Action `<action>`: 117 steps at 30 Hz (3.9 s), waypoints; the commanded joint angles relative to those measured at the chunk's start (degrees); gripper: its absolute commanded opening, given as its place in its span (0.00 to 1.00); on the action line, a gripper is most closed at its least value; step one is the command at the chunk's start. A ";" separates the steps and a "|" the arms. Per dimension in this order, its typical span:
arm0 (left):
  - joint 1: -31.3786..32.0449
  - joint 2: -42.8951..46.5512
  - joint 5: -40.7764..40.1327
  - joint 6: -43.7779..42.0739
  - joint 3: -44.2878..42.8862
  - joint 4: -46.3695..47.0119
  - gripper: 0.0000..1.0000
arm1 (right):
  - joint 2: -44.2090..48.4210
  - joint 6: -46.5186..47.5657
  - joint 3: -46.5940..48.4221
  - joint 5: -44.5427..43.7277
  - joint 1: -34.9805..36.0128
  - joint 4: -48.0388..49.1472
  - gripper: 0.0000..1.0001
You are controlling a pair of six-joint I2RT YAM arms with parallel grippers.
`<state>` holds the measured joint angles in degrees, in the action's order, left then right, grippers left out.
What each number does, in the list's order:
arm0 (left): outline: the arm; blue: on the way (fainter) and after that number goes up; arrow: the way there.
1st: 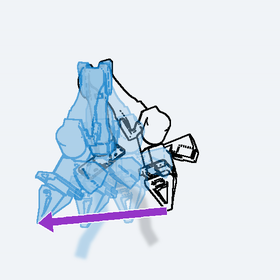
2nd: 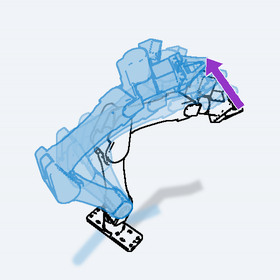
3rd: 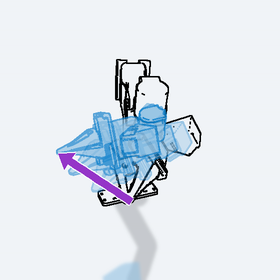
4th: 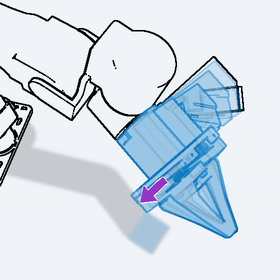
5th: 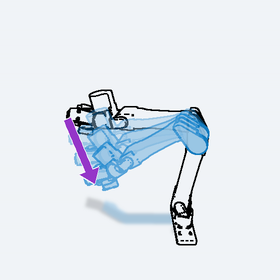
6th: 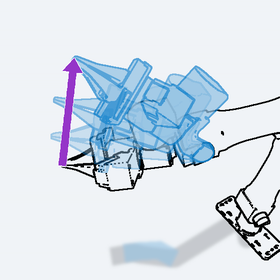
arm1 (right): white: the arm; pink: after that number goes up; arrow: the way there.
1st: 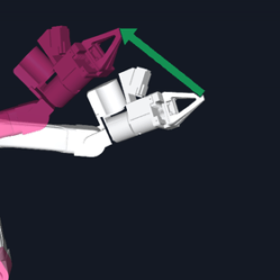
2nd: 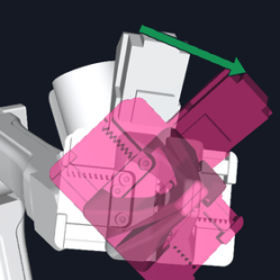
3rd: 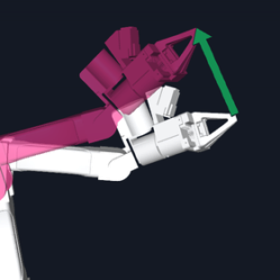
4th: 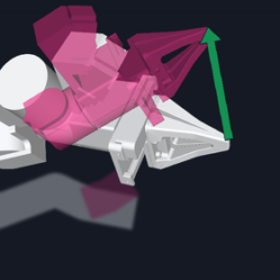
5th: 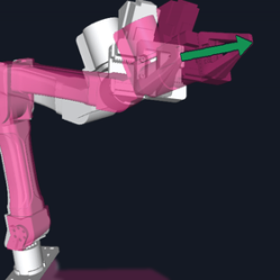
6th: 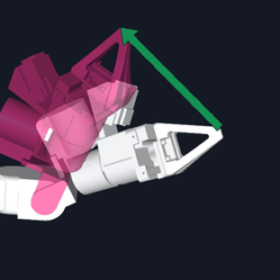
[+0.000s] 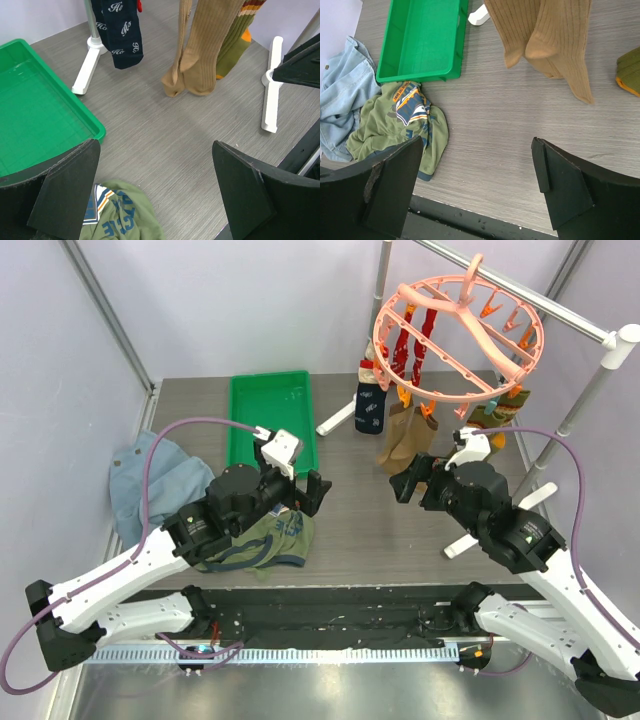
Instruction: Remove the socks clipped to the hanger
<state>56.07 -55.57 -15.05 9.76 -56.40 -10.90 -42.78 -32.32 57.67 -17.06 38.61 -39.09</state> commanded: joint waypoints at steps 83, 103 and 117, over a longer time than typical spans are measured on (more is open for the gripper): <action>5.45 -29.85 0.65 2.11 -17.51 17.83 0.99 | 1.74 -6.35 -7.66 33.67 -20.42 35.58 0.01; 6.94 -30.92 4.93 2.10 -16.29 18.46 0.00 | 2.71 -2.32 -0.83 28.23 -20.42 20.04 0.40; 7.56 -29.77 7.41 5.53 -14.53 15.73 0.00 | -7.04 9.02 25.54 6.17 -20.42 -3.44 0.71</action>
<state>62.72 -87.74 -7.84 14.06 -71.50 4.43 -46.76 -27.68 76.88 -3.07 18.37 -37.01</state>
